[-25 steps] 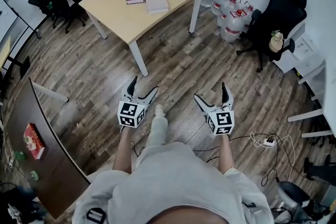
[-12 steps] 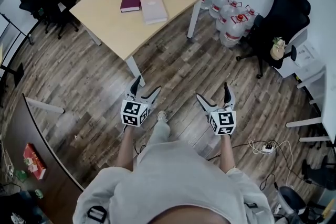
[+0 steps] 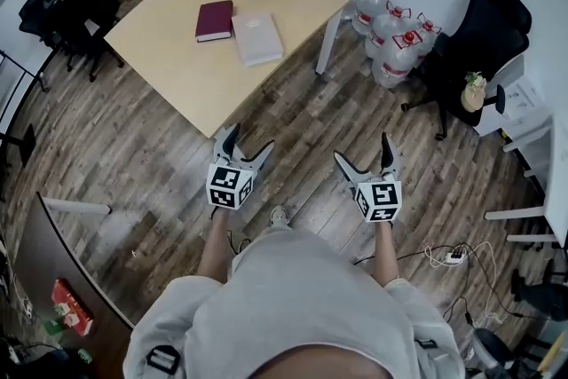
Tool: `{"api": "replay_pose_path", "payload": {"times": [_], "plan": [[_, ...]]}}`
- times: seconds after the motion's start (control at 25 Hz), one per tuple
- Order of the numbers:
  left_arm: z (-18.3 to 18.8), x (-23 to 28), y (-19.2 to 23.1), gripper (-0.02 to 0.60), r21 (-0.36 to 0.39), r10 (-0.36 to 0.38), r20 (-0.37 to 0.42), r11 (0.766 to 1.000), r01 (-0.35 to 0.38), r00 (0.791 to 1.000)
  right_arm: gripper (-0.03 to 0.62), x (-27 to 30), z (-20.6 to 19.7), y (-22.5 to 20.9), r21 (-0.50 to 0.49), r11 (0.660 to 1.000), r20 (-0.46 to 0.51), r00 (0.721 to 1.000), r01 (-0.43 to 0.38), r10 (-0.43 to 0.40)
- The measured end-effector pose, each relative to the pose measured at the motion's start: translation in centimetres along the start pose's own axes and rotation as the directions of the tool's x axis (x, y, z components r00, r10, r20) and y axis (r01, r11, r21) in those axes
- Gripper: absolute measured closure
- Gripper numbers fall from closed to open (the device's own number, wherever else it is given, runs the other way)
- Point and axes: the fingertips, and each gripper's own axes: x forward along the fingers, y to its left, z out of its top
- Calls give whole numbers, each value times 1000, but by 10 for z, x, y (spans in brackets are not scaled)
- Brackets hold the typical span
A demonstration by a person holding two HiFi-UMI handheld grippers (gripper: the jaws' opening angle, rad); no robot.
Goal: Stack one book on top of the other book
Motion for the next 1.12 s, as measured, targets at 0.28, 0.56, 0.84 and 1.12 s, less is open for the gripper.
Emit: {"api": "replay_pose_path", "payload": {"times": [0.28,0.56,0.84,1.12], "plan": [[20,57,46,181,13,-23,13,1000,23,1000,33,65,15,-20,-8,1000,11,1000,28,-28],[34,98,84,181,22,-32,28,999,31,999,33,120,24,-28,-11,999,22,999,30,-30],[30,116,104,181,15,-33,12,999,32,999,33,153,22,-20,-26,1000,7,1000,-1,2],[29,150,112,181,16,-43,-9,999,43,999,33,183,13,-34,-10,1000,-2,1000,-15,15]]}}
